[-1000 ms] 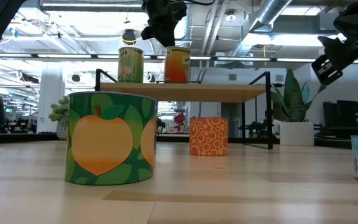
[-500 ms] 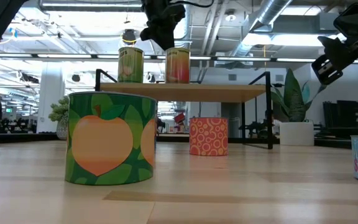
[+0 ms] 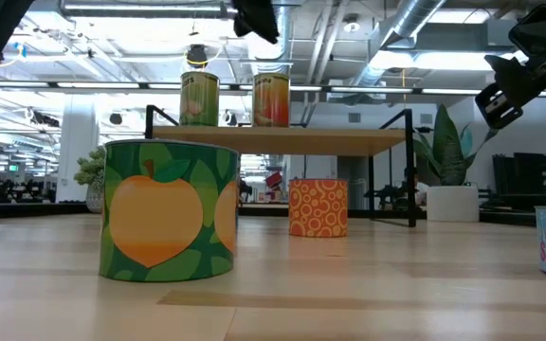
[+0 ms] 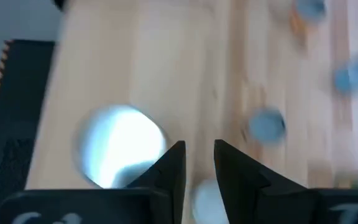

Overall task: Pick and place cans onto a shelf
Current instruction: Adjust the canned goods on the shelf

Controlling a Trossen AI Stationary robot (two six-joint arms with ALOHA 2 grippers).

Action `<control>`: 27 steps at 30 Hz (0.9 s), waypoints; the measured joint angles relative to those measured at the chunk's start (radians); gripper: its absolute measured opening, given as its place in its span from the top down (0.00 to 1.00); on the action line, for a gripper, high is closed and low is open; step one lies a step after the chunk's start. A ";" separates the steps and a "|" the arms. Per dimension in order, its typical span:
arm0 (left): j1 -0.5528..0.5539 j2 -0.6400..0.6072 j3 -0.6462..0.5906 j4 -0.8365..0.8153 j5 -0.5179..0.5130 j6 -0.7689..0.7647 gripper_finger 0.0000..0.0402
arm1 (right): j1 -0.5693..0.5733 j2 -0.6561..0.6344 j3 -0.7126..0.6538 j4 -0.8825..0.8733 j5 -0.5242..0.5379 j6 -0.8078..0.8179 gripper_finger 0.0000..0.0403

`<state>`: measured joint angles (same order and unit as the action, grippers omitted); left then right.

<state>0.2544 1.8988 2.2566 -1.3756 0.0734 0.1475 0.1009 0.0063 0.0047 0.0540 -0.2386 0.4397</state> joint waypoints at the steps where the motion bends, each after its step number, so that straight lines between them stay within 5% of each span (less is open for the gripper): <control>1: -0.025 0.000 0.000 -0.044 -0.014 0.018 0.82 | 0.000 0.000 0.000 0.000 0.000 -0.001 0.55; 7: -0.164 0.001 -0.044 -0.199 -0.177 -0.035 0.82 | 0.000 0.000 0.000 0.000 0.000 -0.003 0.55; 14: -0.227 -0.022 -0.227 -0.194 -0.175 -0.080 0.82 | 0.000 0.000 0.000 -0.001 0.000 -0.003 0.55; 19: -0.202 -0.157 -0.402 -0.194 -0.227 -0.135 0.82 | 0.000 0.000 0.000 -0.001 0.000 -0.003 0.55; 27: -0.115 -0.400 -0.675 0.127 -0.261 -0.067 0.82 | 0.000 0.000 0.000 -0.001 0.000 -0.003 0.55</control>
<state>0.1390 1.4985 1.5812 -1.2485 -0.1877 0.0808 0.1009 0.0067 0.0045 0.0528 -0.2387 0.4366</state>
